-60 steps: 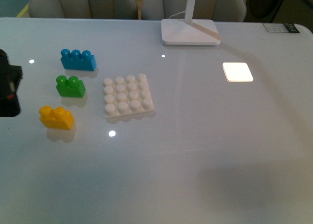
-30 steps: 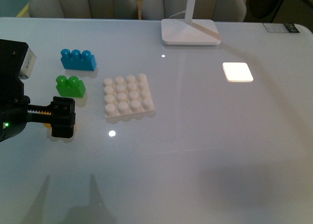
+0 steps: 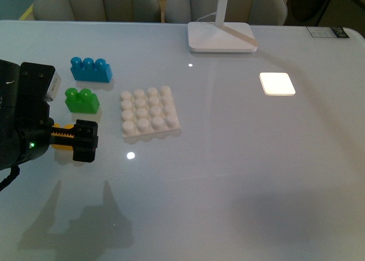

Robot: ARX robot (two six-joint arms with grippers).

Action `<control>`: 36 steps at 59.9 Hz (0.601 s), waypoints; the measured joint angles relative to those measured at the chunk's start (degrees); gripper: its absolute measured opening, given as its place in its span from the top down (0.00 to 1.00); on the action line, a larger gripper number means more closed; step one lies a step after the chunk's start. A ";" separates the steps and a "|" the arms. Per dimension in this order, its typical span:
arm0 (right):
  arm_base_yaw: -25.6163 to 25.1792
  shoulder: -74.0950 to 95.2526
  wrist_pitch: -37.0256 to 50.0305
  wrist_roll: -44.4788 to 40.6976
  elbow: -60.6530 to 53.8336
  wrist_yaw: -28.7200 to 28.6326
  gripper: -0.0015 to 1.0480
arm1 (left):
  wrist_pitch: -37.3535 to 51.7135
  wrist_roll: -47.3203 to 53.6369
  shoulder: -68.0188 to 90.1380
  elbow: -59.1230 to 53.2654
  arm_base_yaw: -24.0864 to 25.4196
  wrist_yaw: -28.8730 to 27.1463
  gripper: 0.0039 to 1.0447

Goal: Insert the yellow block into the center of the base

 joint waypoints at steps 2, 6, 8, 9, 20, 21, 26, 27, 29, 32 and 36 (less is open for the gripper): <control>0.00 0.00 0.00 0.00 0.00 0.00 0.08 | -0.20 -0.02 0.55 0.39 0.02 0.02 0.07; 0.00 0.00 0.00 0.00 0.00 0.00 0.08 | -0.85 -0.09 1.51 1.33 0.11 0.20 0.07; 0.00 0.00 0.00 0.00 0.00 0.00 0.08 | -1.14 -0.15 1.95 1.84 0.17 0.26 0.07; 0.00 0.00 0.00 0.00 0.00 0.00 0.08 | -1.27 -0.20 2.10 2.01 0.22 0.26 0.07; 0.00 0.00 0.00 0.00 0.00 0.00 0.08 | -2.67 -0.31 4.04 4.59 0.90 0.48 0.07; 0.00 0.00 0.00 0.00 0.00 0.00 0.08 | -2.67 -0.31 4.13 4.74 0.94 0.48 0.07; 0.00 0.00 0.00 0.00 0.00 0.00 0.08 | -3.17 -0.26 4.81 5.97 1.46 0.55 0.07; 0.00 0.00 0.00 0.00 0.00 0.02 0.08 | -3.23 -0.26 4.92 6.10 1.53 0.55 0.07; 0.00 0.00 0.00 0.00 0.00 0.02 0.08 | -3.45 -0.22 5.20 6.51 1.84 0.52 0.07; 0.00 0.00 0.00 0.00 0.00 0.00 0.08 | -3.63 -0.20 5.57 7.04 2.19 0.52 0.07; 0.00 0.00 0.00 0.00 0.00 0.00 0.08 | -4.11 0.00 6.05 7.76 2.80 0.55 0.07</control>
